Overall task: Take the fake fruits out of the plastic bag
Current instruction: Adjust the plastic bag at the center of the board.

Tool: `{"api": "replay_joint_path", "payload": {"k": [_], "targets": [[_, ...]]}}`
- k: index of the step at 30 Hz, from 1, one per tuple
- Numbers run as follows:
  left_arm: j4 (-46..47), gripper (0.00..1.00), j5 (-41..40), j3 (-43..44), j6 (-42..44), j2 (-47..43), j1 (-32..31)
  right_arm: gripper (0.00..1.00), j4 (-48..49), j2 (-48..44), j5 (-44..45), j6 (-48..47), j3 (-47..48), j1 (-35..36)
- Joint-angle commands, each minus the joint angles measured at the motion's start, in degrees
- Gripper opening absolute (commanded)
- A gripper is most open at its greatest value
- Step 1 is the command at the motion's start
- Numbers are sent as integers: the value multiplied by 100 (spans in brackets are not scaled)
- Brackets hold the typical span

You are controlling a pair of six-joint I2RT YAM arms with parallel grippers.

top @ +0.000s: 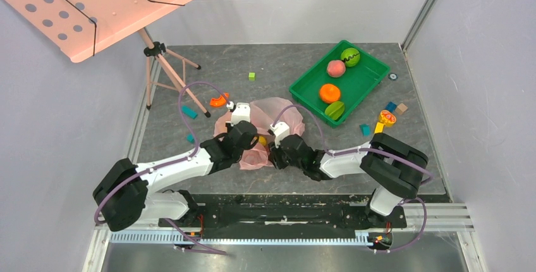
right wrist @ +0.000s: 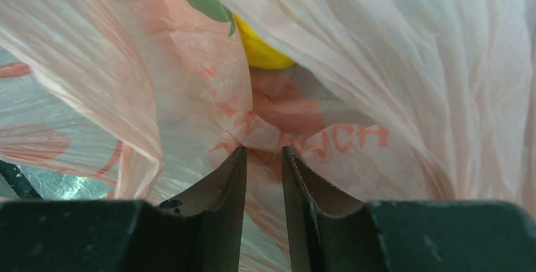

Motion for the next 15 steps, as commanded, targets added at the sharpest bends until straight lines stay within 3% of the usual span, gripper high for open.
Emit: {"api": "replay_joint_path", "payload": {"k": [1, 15], "targets": [[666, 2, 368, -92, 24, -195, 21, 30, 654, -60, 158, 344, -308, 12], [1513, 2, 1523, -183, 171, -89, -67, 31, 886, 23, -41, 640, -336, 12]]}}
